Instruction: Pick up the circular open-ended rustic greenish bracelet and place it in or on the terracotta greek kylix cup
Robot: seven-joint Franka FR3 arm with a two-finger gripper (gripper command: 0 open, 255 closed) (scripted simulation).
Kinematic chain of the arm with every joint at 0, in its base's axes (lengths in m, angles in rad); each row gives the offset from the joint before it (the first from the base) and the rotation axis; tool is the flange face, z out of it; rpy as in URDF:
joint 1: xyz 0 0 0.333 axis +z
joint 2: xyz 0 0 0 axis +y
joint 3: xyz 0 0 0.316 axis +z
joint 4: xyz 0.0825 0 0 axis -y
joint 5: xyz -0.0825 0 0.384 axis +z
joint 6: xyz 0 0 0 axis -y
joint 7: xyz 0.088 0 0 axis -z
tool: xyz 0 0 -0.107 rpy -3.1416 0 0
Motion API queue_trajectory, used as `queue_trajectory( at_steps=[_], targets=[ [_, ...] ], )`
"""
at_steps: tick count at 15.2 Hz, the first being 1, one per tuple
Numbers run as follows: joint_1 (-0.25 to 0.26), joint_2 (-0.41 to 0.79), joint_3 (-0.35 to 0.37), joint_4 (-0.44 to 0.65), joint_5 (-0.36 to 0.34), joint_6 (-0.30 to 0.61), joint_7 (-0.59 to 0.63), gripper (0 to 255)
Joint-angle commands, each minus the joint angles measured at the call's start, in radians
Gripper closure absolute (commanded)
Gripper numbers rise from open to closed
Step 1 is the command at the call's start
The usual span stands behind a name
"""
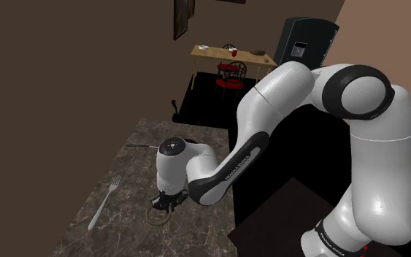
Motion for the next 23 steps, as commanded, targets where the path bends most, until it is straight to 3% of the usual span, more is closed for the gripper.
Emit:
queue_trajectory(
  at_steps=[1, 23],
  targets=[
    [-0.012, -0.023, 0.016, -0.005, 0.02, -0.016, -0.015, 255],
    [-0.117, -0.252, 0.153, 0.017, 0.25, -0.221, -0.18, 255]
  ],
)
